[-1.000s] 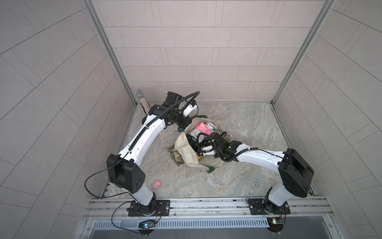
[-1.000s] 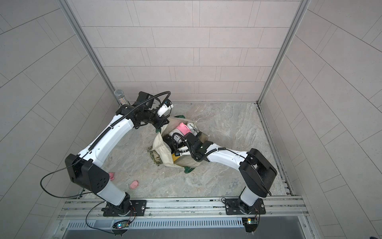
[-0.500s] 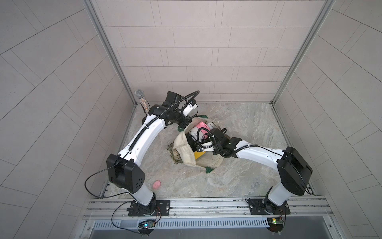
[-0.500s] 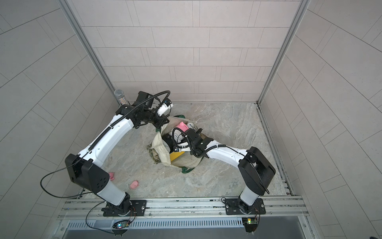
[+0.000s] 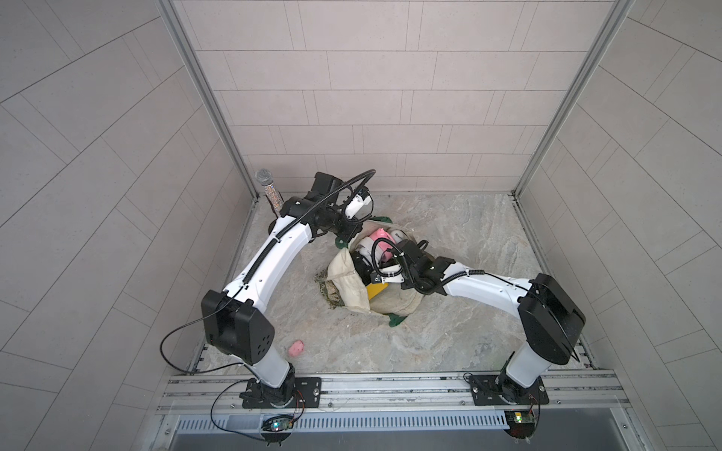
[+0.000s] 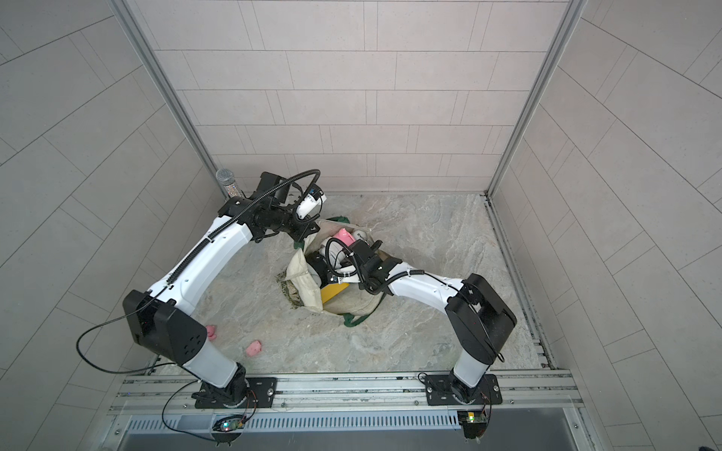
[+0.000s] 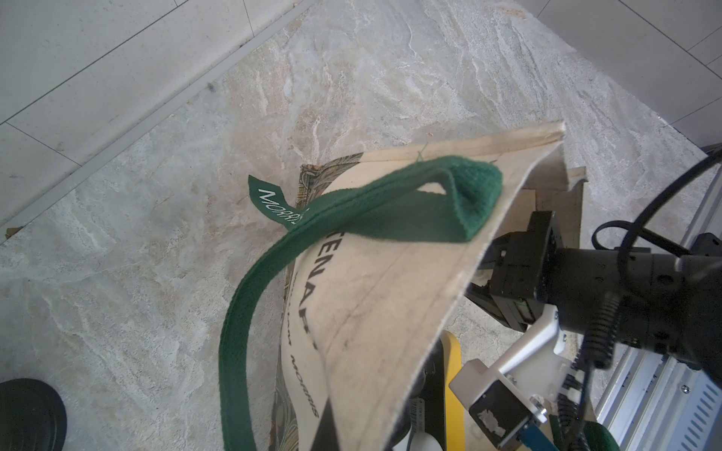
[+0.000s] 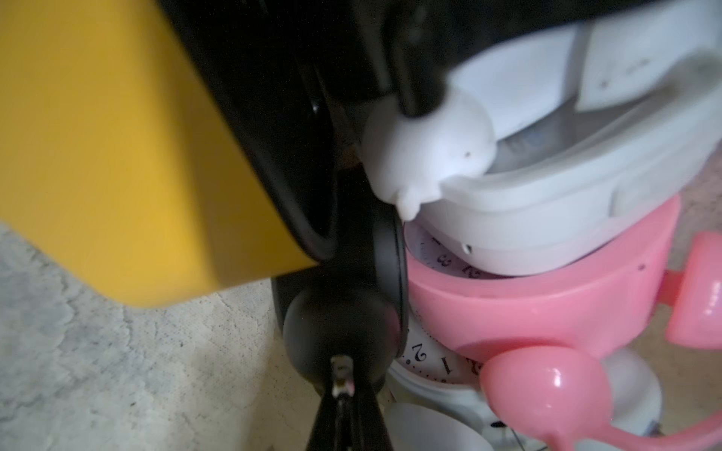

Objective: Take the alarm clock out of the canvas bag
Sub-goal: Pick up the alarm from the canvas bag.

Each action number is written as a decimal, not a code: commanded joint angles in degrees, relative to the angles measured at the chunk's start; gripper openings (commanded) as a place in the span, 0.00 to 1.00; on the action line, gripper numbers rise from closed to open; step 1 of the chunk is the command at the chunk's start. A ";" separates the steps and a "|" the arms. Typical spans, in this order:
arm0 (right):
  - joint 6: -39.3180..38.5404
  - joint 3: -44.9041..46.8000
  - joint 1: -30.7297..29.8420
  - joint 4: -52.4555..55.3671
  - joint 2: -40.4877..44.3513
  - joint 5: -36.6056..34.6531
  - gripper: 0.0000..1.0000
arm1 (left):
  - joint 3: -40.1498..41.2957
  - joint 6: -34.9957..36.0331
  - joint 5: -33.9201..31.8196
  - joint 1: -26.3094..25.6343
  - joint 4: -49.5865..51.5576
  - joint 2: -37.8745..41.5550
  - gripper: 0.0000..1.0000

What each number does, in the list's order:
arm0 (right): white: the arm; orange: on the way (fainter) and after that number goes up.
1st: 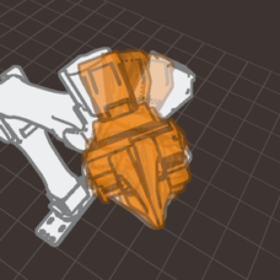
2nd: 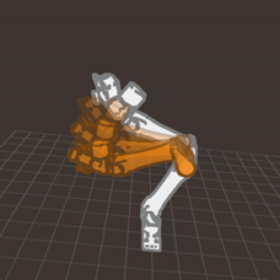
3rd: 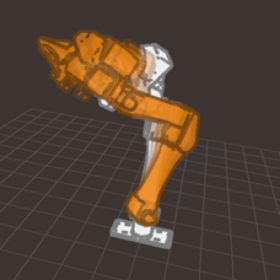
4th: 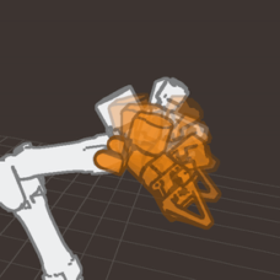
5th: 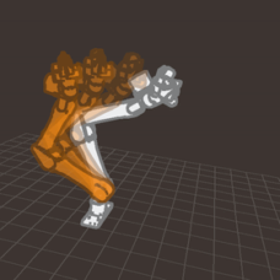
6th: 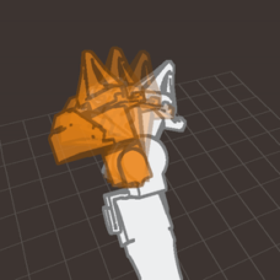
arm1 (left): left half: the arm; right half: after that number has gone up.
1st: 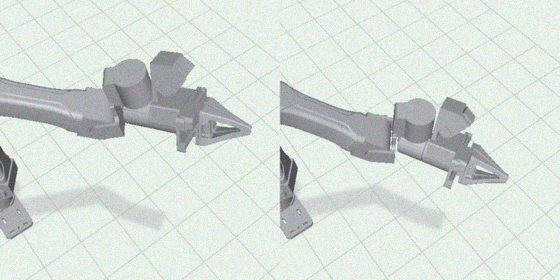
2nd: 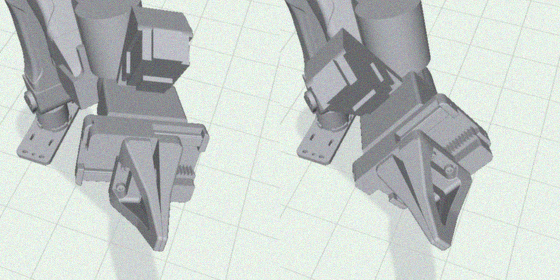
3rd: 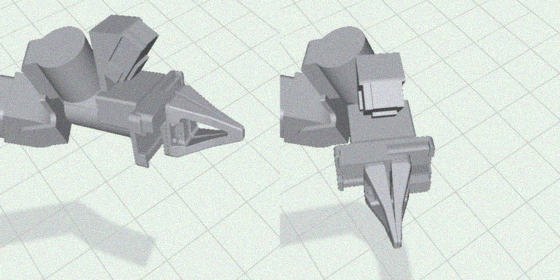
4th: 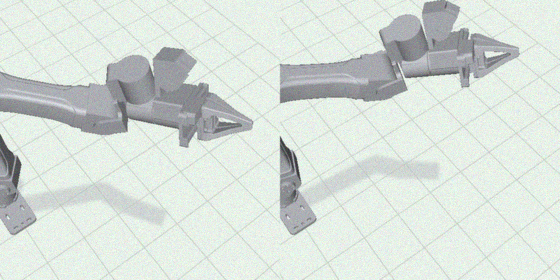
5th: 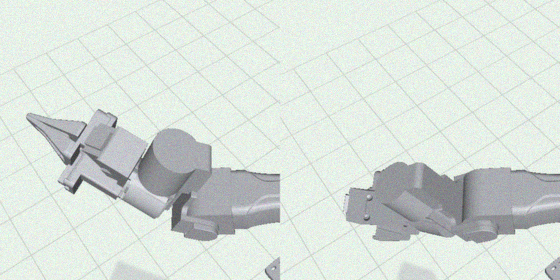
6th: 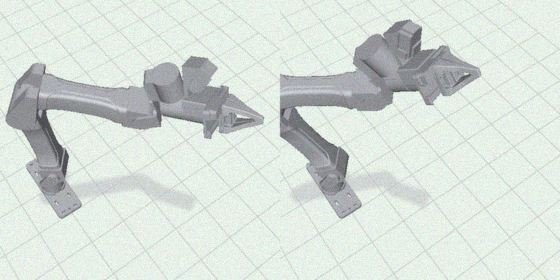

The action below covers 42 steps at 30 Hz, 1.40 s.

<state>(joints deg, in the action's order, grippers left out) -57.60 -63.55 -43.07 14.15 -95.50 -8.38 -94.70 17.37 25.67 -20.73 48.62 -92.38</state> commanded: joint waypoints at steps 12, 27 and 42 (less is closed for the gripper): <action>3.24 -4.42 -3.09 8.71 7.74 -3.45 0.00 | -3.48 -0.08 0.35 0.23 -8.99 1.87 0.00; 6.92 -5.45 -10.42 14.68 15.85 -13.27 0.00 | -0.93 0.04 -2.38 0.25 -12.19 3.44 0.00; 29.74 -19.62 -11.62 27.44 23.38 -6.13 0.00 | 0.75 -1.90 -5.77 0.23 -15.25 4.74 0.00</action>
<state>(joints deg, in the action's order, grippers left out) -34.96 -80.05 -54.70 39.94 -74.17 -16.12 -92.60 15.99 19.38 -20.62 44.14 -91.68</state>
